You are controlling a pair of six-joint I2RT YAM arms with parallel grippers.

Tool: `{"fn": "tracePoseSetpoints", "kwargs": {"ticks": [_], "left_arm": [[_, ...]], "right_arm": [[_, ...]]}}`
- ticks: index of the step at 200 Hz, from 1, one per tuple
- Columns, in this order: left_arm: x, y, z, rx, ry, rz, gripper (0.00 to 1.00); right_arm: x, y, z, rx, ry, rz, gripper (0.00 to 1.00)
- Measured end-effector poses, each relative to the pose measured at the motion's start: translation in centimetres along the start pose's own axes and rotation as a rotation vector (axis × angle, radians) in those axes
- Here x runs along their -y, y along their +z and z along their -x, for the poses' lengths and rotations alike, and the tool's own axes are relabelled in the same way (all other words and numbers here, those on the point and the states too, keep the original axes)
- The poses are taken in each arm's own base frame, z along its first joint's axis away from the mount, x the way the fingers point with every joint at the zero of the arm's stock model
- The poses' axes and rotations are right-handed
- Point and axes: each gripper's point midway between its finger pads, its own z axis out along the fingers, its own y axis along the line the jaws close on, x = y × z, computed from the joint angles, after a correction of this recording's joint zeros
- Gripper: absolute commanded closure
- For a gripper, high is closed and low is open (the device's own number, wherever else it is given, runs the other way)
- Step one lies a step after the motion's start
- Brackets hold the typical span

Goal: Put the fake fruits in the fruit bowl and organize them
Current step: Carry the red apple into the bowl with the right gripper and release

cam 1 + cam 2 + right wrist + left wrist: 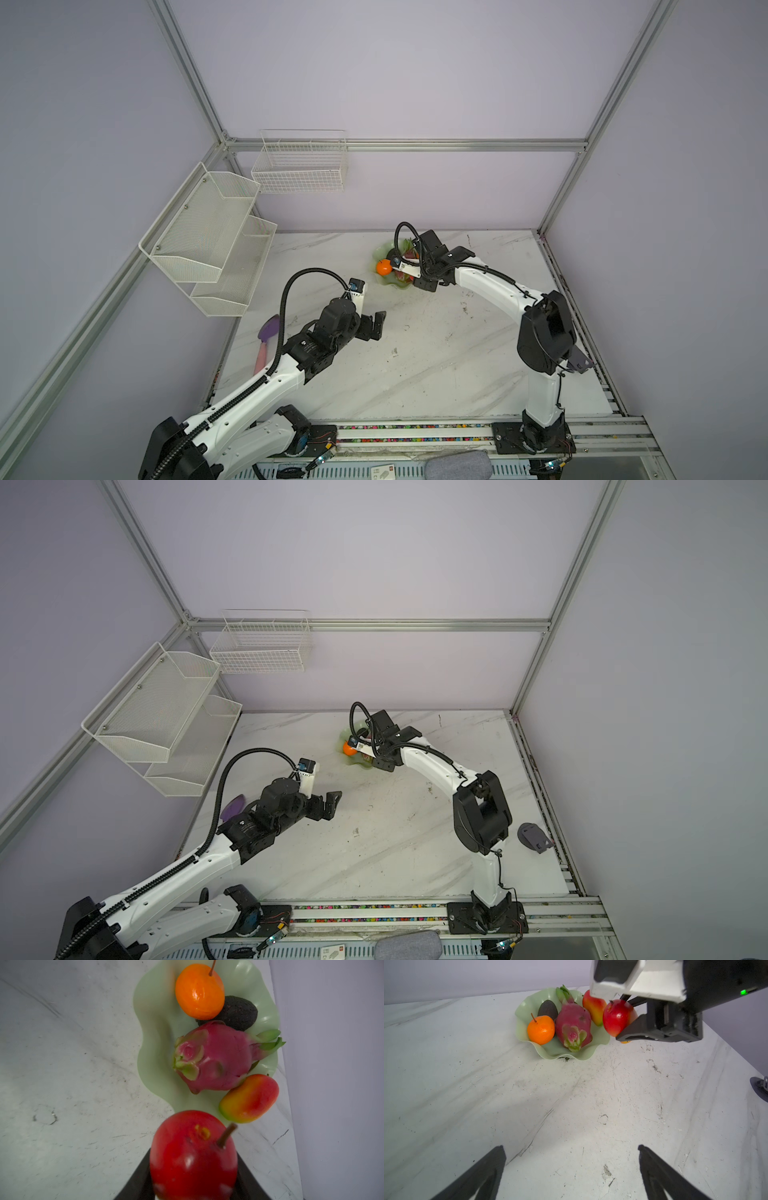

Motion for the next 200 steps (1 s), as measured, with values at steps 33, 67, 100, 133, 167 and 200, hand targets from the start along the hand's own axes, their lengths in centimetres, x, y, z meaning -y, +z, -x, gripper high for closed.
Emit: {"fn": "tracePoseSetpoints", "kwargs": {"ticks": [33, 67, 100, 133, 167, 200], "left_arm": [[-0.6, -0.4, 0.3, 0.012, -0.027, 0.017, 0.0], [-1.1, -1.3, 1.1, 0.046, -0.055, 0.023, 0.0], [-1.4, -1.4, 1.3, 0.054, -0.065, 0.029, 0.0], [-1.3, -1.4, 1.3, 0.052, -0.065, 0.026, 0.0], [-1.3, -1.4, 1.3, 0.052, -0.065, 0.026, 0.0], [-1.5, -1.5, 1.4, 0.055, -0.069, 0.028, 0.0]], "right_arm": [[-0.1, 2.9, -1.3, -0.064, -0.022, -0.031, 0.72], [1.0, 3.0, -1.4, -0.069, -0.02, -0.099, 0.72], [1.7, 2.8, -1.3, -0.072, -0.021, -0.131, 0.72], [2.9, 2.2, -0.6, -0.059, -0.013, -0.169, 0.72], [3.6, 1.8, 0.0, -0.044, -0.009, -0.188, 0.69], [3.3, 2.4, 0.0, -0.043, -0.011, -0.179, 0.64]]}}
